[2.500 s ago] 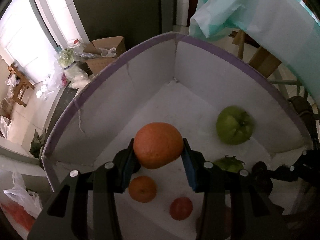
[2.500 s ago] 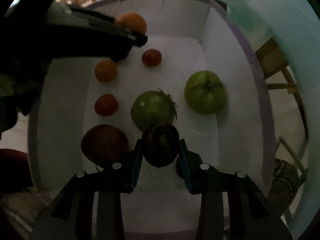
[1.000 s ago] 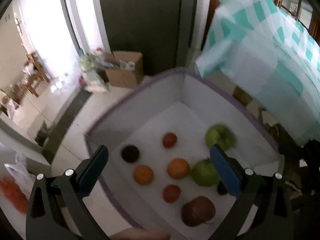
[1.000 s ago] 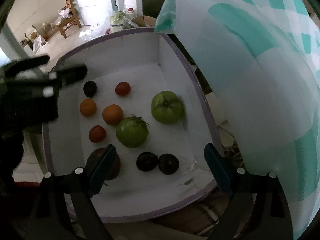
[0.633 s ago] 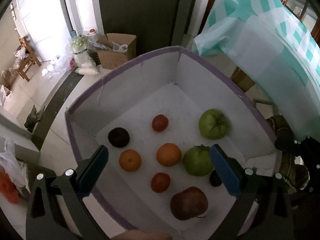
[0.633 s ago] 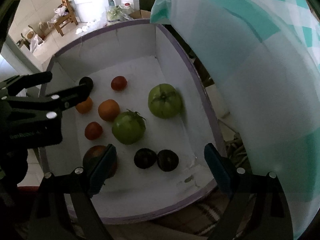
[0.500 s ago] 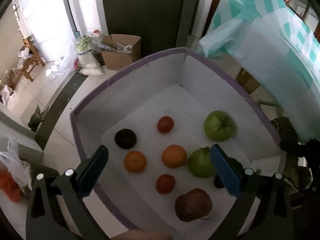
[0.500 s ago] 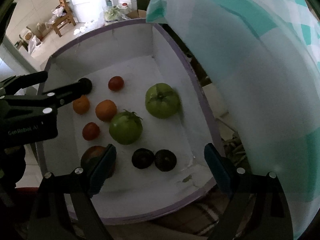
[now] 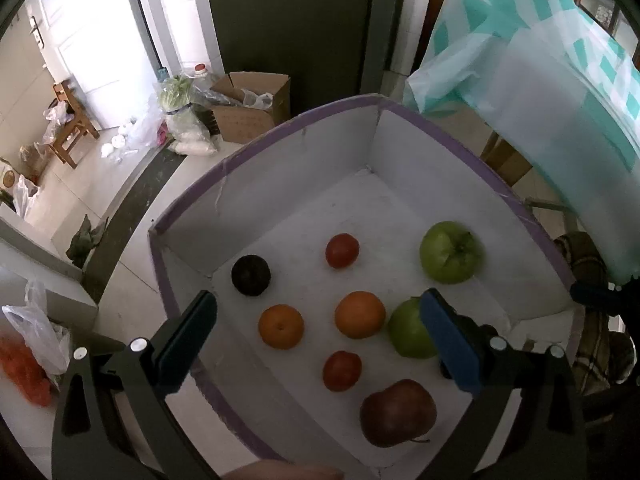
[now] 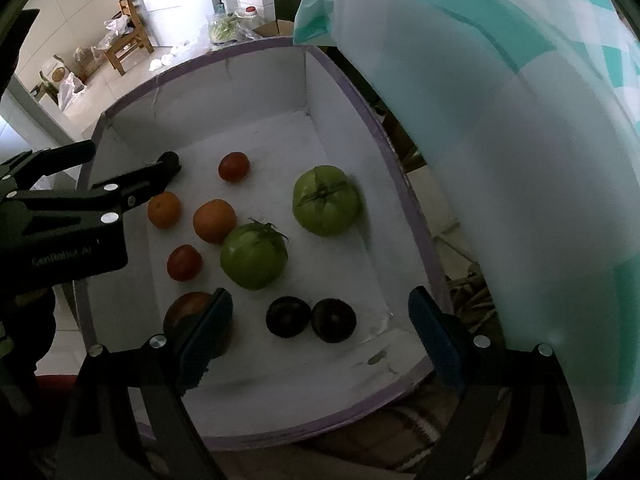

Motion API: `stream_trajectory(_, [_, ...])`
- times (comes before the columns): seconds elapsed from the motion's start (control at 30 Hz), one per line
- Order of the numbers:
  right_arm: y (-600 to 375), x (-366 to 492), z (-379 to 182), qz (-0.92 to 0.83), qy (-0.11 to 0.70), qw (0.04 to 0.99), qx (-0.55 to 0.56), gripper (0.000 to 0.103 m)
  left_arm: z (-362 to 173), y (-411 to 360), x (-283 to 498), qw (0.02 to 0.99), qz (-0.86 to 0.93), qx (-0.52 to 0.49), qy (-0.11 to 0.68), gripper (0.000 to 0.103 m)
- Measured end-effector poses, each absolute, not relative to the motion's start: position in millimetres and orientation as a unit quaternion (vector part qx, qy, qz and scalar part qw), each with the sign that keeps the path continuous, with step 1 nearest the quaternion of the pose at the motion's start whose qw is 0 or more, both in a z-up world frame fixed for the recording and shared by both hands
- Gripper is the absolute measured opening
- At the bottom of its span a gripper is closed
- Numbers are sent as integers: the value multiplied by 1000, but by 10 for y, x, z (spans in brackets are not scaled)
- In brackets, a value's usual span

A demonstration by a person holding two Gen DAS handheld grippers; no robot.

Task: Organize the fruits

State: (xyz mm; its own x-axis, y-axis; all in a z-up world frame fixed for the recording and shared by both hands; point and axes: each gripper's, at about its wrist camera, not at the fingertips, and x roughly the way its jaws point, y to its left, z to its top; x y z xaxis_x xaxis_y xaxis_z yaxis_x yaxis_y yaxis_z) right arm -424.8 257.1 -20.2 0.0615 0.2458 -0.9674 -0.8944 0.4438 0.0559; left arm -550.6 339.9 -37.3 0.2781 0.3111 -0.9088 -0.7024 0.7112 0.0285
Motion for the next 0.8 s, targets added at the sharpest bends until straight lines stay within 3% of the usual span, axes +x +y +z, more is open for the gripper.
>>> stream_trajectory(0.8, [2557, -4306, -200, 438, 531, 656, -310, 87, -416, 3408, -5507, 775, 325, -195, 505, 102])
